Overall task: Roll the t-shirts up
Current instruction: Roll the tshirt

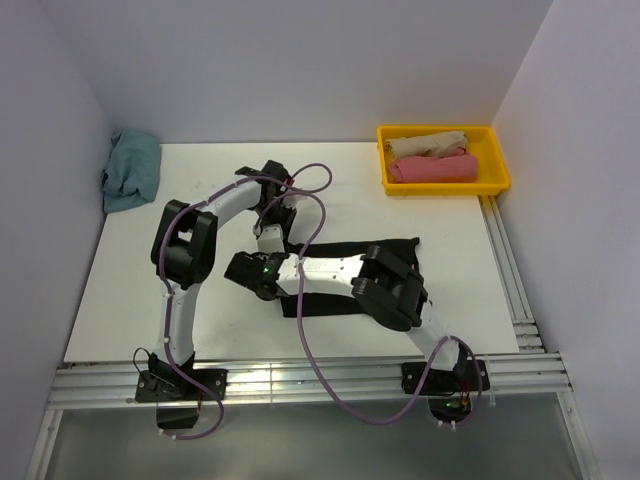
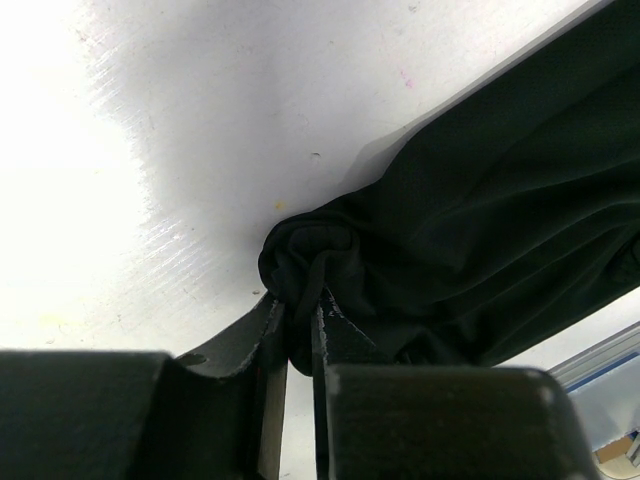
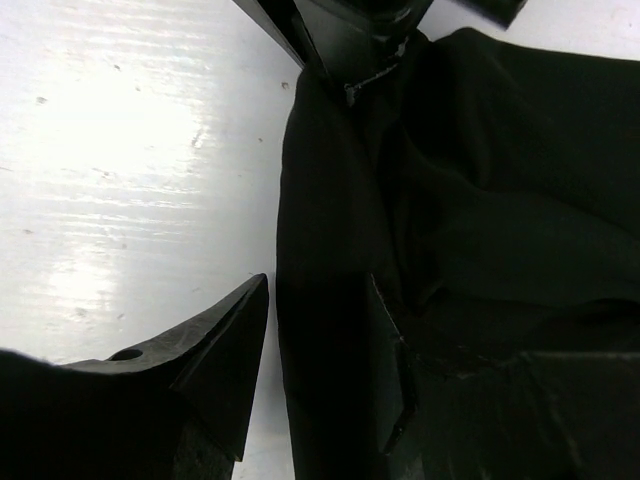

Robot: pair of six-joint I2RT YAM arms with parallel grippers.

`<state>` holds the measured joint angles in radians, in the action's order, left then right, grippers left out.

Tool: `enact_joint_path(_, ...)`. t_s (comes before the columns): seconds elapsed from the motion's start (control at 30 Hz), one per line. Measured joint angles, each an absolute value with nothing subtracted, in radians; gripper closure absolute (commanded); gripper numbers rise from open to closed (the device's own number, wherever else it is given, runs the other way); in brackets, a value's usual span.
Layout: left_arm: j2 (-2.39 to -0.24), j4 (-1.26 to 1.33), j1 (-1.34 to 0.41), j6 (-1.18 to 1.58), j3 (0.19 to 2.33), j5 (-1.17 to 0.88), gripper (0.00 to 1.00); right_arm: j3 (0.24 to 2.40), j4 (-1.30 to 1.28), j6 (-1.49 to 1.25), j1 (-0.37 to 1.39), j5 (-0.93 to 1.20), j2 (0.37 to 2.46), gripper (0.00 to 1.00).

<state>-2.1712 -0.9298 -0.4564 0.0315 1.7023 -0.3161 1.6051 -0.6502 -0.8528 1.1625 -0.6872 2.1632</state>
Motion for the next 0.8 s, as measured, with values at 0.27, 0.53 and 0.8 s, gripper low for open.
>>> enact_joint_path(0.27, -2.171, -0.928, -0.457, 0.041, 1.702, -0.316, 0.45, 1.611, -0.672, -0.86, 1.163, -0.687, 2.179, 0.67)
enact_joint_path(0.53, -2.171, -0.926, -0.432, 0.046, 1.761, -0.362, 0.26, 1.462, -0.533, -0.902, 1.15, -0.614, 2.078, 0.8)
enact_joint_path(0.8, -2.151, -0.89, -0.323, 0.041, 1.761, -0.455, 0.23, 1.046, -0.061, -1.021, 1.053, -0.353, 1.842, 0.82)
